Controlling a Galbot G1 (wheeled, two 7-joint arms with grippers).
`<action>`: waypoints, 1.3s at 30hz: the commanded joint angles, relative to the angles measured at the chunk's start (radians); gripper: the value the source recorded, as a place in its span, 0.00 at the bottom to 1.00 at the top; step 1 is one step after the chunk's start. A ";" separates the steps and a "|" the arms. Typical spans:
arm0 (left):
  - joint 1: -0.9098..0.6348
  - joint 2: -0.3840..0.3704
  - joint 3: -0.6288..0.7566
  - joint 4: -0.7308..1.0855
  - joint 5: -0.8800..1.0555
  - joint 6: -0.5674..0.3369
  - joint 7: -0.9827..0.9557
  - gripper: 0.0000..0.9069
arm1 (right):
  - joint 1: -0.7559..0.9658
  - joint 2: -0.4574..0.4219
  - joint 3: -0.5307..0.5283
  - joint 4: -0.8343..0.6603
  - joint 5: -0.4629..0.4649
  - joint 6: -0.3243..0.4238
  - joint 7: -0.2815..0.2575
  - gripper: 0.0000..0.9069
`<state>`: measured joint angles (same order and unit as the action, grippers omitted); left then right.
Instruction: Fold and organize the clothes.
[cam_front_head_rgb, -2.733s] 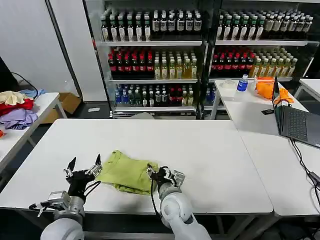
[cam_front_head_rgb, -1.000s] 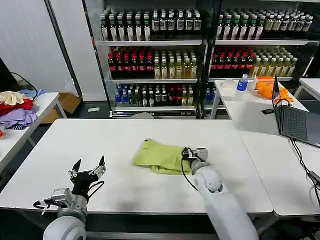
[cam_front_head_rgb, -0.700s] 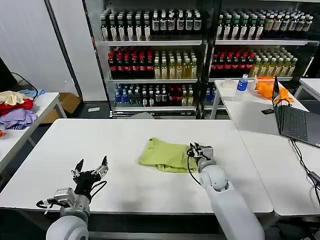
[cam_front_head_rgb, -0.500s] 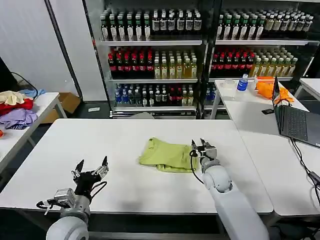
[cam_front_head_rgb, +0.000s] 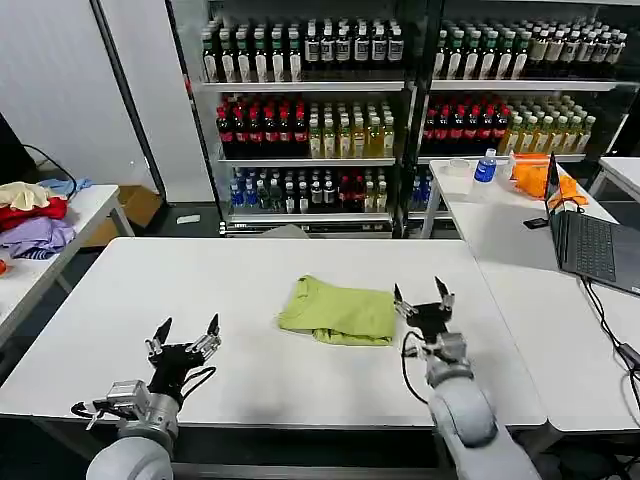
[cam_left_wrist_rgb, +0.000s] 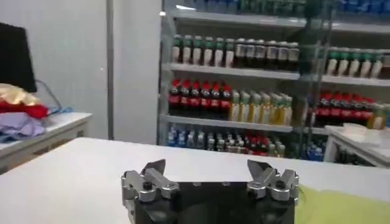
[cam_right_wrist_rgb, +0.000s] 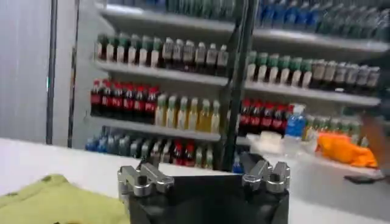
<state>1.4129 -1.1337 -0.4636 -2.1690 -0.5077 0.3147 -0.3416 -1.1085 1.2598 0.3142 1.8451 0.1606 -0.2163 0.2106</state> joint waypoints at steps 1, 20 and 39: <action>-0.008 0.021 0.019 -0.003 0.051 0.003 0.145 1.00 | -0.484 0.014 0.186 0.394 -0.096 0.094 -0.011 1.00; 0.017 0.024 0.038 -0.015 0.055 0.005 0.200 1.00 | -0.542 0.053 0.248 0.417 -0.113 0.113 -0.032 1.00; 0.064 0.023 0.015 -0.059 0.058 0.005 0.217 1.00 | -0.559 0.047 0.261 0.455 -0.138 0.128 -0.028 1.00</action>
<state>1.4556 -1.1103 -0.4441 -2.2155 -0.4546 0.3195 -0.1328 -1.6478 1.3082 0.5633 2.2750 0.0440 -0.0966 0.1760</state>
